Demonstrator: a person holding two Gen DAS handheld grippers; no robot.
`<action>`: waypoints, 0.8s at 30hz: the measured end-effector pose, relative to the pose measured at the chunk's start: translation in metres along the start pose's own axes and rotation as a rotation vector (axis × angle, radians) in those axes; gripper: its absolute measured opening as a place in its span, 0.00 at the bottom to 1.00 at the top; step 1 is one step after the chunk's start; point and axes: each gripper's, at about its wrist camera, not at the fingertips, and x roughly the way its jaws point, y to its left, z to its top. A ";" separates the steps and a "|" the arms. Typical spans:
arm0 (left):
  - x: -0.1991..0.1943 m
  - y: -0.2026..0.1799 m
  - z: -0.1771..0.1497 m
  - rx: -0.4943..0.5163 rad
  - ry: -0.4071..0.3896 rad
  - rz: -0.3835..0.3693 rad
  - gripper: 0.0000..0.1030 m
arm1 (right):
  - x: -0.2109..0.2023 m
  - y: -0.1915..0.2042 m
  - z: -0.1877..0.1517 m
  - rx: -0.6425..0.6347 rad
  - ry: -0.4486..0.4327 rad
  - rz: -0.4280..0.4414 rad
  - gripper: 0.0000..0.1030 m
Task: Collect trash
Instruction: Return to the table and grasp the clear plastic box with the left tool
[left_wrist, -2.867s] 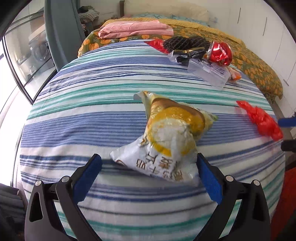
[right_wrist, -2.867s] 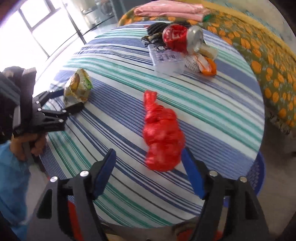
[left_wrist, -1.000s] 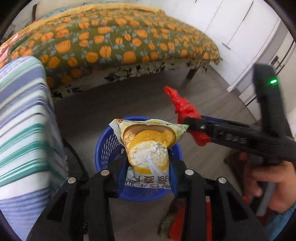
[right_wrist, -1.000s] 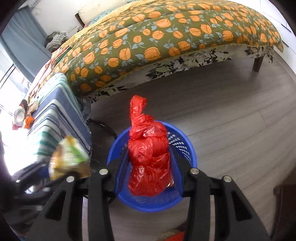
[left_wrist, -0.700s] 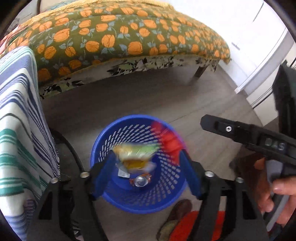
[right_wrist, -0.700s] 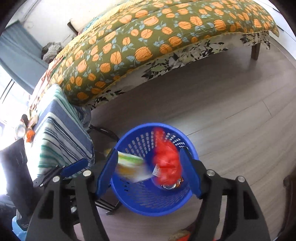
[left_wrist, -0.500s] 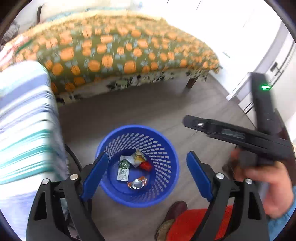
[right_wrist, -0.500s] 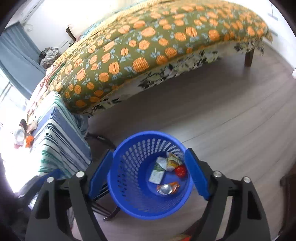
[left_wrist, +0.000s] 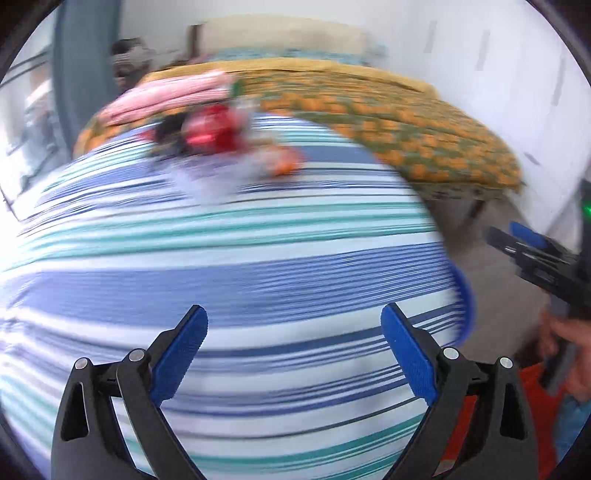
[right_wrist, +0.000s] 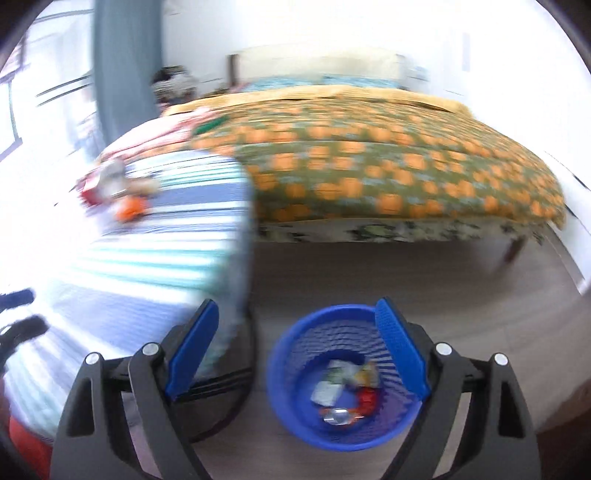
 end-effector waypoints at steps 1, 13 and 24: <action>-0.001 0.017 -0.005 -0.004 0.003 0.044 0.91 | -0.001 0.023 0.000 -0.025 0.004 0.037 0.82; -0.003 0.123 -0.002 -0.091 0.036 0.130 0.92 | 0.043 0.189 0.004 -0.254 0.155 0.195 0.82; 0.067 0.055 0.099 -0.063 -0.006 0.073 0.95 | 0.033 0.189 -0.005 -0.260 0.103 0.236 0.82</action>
